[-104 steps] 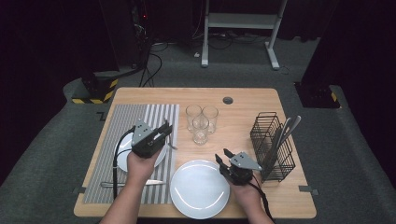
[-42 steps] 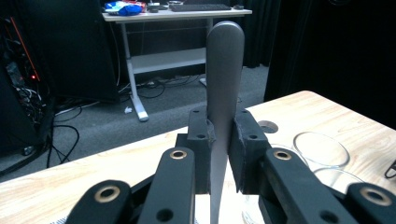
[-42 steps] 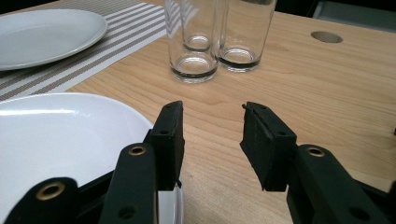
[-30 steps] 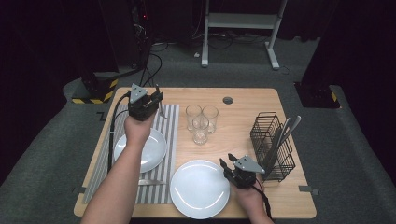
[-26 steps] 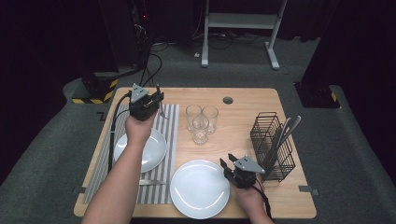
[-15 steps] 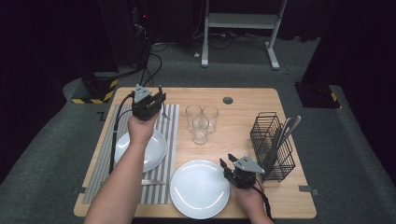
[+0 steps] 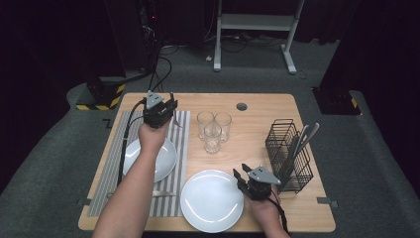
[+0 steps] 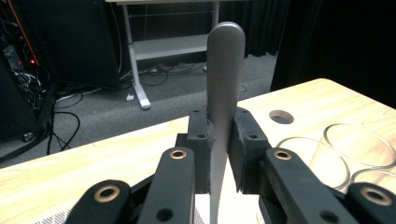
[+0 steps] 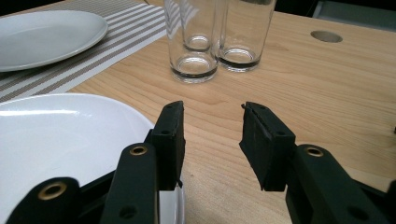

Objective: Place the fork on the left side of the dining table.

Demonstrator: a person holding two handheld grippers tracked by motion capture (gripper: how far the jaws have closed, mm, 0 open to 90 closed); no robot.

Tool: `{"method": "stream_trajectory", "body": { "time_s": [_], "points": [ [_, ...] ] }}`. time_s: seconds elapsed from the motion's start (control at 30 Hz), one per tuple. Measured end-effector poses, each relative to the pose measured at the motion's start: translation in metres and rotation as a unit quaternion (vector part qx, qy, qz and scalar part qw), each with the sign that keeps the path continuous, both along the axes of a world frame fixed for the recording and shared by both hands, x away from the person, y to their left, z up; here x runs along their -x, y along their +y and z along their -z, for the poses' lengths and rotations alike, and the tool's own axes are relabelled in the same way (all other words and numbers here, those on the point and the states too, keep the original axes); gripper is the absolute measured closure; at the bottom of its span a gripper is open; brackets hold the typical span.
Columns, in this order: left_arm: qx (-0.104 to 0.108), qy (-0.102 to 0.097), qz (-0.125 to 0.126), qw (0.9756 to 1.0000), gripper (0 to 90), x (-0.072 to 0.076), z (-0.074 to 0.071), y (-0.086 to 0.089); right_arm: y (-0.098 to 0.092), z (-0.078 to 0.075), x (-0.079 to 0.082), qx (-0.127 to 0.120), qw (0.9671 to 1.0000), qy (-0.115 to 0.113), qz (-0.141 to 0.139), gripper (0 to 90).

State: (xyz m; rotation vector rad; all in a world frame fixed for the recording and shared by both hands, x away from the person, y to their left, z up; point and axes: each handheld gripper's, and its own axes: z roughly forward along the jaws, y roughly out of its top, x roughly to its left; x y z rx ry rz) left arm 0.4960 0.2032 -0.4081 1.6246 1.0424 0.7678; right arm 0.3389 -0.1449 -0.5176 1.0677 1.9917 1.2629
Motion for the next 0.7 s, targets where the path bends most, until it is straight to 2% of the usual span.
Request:
{"method": "stream_trajectory", "body": {
  "time_s": [0.7],
  "points": [
    [-0.008, 0.028, -0.011, 0.9995, 79.1, -0.014, 0.023, 0.007, 0.001, 0.001, 0.000, 0.001, 1.0000, 0.001, 0.000, 59.2]
  ]
}}
